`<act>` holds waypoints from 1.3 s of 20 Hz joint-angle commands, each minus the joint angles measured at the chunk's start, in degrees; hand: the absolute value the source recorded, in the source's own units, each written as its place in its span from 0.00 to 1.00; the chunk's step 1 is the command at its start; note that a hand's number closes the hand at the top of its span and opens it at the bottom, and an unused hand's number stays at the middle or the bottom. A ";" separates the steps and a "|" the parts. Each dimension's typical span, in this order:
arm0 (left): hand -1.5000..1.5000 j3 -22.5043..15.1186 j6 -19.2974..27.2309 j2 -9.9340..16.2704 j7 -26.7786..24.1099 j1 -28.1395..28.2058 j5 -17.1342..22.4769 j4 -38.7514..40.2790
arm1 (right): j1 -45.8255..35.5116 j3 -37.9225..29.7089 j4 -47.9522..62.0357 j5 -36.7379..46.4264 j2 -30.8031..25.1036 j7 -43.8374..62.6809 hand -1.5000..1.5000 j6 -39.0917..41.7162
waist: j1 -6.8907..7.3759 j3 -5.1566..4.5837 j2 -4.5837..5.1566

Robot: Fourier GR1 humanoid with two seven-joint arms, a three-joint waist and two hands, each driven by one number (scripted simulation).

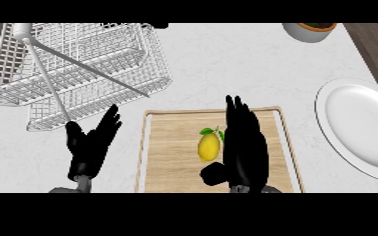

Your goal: Pick the lemon from the tray and place it in the plate

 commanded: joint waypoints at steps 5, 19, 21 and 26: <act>0.50 0.43 0.02 -1.08 -2.25 1.52 -1.53 0.13 | -0.73 4.84 6.01 -0.66 0.81 8.75 0.00 -8.41 | -0.19 0.00 -0.02; 0.50 2.32 -1.24 -0.71 1.61 -2.35 -1.87 1.03 | -4.16 1.44 15.07 -1.32 0.81 8.38 0.00 -6.44 | -0.46 0.01 -0.01; 0.50 -0.22 0.35 -2.24 3.50 -0.14 -3.09 -2.82 | -7.12 4.60 21.07 -3.96 0.81 10.16 0.00 -11.36 | 0.23 0.04 0.01; 0.50 2.11 -1.09 -1.41 2.20 -1.99 -2.90 -0.24 | -7.11 3.32 24.36 -6.13 0.81 7.05 0.00 -11.50 | -0.11 0.02 0.05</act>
